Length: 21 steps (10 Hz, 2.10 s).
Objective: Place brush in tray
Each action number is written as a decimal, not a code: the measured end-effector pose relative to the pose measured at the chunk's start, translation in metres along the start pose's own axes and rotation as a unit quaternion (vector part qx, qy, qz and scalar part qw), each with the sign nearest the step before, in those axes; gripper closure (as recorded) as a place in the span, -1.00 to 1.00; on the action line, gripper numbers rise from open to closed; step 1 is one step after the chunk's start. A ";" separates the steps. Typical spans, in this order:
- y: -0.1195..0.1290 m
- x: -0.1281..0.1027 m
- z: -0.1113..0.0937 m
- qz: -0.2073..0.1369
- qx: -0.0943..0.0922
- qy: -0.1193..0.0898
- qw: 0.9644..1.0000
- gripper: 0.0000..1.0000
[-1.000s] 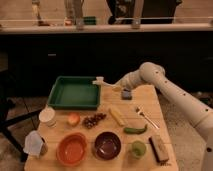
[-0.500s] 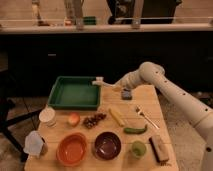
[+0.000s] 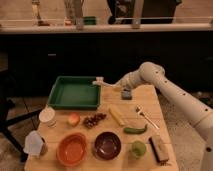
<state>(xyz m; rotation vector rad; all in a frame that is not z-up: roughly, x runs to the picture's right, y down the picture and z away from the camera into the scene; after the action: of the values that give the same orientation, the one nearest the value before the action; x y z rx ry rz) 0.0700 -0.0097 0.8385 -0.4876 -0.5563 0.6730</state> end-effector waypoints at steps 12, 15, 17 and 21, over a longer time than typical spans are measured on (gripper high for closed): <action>0.018 -0.065 0.073 -0.050 -0.030 -0.008 0.998 1.00; 0.027 -0.073 0.088 -0.037 -0.034 -0.003 0.999 1.00; 0.031 -0.079 0.097 -0.032 -0.036 -0.002 0.999 1.00; 0.033 -0.086 0.118 0.013 -0.021 0.008 1.000 1.00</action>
<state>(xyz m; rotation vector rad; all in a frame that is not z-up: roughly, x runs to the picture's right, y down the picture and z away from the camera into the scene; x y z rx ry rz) -0.0738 -0.0184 0.8800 -0.5396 -0.5509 0.6837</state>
